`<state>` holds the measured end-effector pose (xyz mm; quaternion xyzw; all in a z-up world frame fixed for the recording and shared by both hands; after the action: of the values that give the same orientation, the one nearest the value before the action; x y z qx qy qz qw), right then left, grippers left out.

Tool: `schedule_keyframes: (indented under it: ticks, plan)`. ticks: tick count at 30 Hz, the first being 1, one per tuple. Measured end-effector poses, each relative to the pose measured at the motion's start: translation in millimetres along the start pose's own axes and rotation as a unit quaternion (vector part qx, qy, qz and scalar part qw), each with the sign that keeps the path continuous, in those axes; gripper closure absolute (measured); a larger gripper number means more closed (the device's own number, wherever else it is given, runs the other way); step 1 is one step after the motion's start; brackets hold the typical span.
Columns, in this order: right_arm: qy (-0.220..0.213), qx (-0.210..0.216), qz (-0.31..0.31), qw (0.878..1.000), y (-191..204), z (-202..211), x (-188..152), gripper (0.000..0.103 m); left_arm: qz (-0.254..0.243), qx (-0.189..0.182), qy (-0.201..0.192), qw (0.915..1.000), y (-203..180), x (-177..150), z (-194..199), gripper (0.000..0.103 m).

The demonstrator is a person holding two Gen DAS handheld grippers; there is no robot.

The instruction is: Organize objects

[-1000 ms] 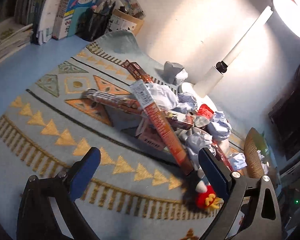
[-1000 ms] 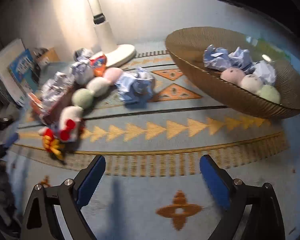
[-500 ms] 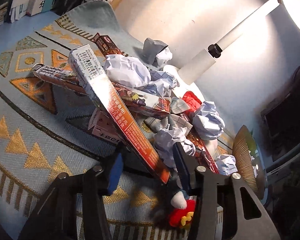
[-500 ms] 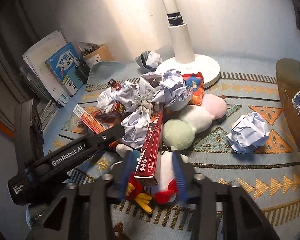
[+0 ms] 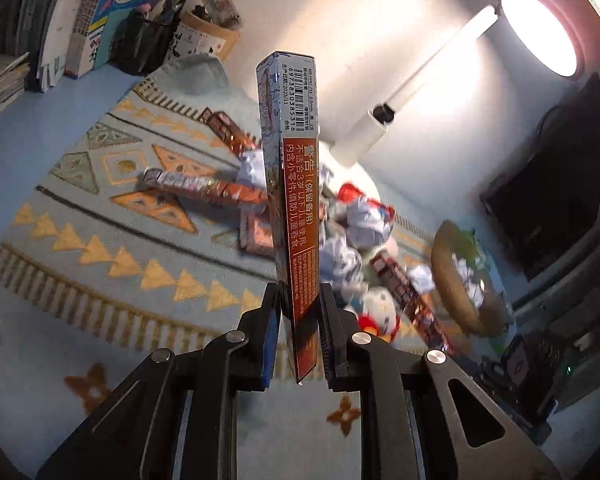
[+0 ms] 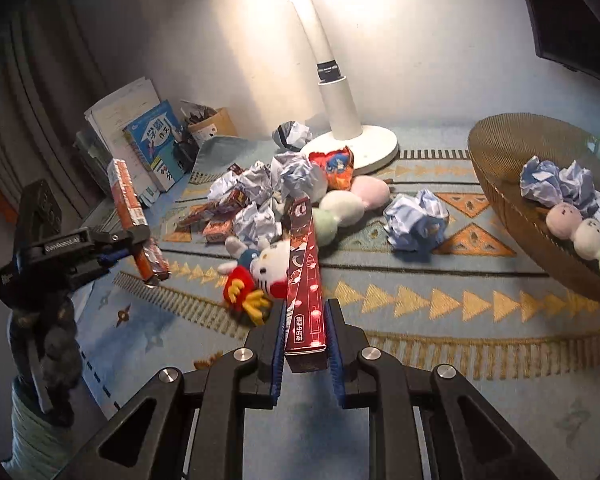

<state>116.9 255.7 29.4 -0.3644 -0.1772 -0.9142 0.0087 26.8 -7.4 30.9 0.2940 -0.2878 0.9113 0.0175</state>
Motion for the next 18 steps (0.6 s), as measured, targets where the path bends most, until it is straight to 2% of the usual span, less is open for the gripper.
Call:
schedule_keyframes:
  ticks: [3, 5, 6, 8, 10, 11, 13, 18]
  plan:
    - [0.009, -0.018, 0.005, 1.000, -2, -1, -20, 0.085, -0.036, 0.013, 0.076, 0.9964, 7, -19, 6, 0.088]
    - [0.017, -0.018, -0.005, 1.000, -7, -9, -31, 0.085, -0.063, 0.031, 0.113, 0.9912, 9, -33, 0, 0.087]
    - [0.028, -0.014, -0.018, 0.999, -12, -17, -36, 0.081, -0.071, 0.045, 0.124, 0.9887, 12, -40, -4, 0.087]
    - [0.034, -0.014, -0.029, 0.999, -15, -18, -37, 0.077, -0.078, 0.052, 0.120, 0.9884, 12, -48, -12, 0.083]
    - [0.034, -0.023, -0.027, 0.999, -17, -18, -37, 0.060, -0.064, 0.039, 0.117, 0.9903, 14, -50, -20, 0.070]
    - [0.041, -0.028, -0.033, 0.998, -19, -20, -39, 0.046, -0.057, 0.044, 0.110, 0.9913, 16, -49, -26, 0.069]
    - [0.044, -0.023, -0.032, 0.998, -19, -21, -39, 0.042, -0.060, 0.058, 0.098, 0.9917, 17, -49, -34, 0.069]
    - [0.052, -0.038, -0.019, 0.998, -13, -25, -38, 0.040, -0.070, 0.072, 0.054, 0.9934, 8, -45, -44, 0.065]
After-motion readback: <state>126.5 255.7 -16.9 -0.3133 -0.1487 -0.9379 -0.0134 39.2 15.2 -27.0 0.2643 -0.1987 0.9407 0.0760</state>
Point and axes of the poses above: each gripper's, at about its wrist camera, not at the fingertips, and z roughly against the way its jaws point, y to its left, x to its top, the point moved 3 cm from there along -z, roughly the way its jaws point, and after that the axes turned 2 degrees about -z, right-handed, at the moved point
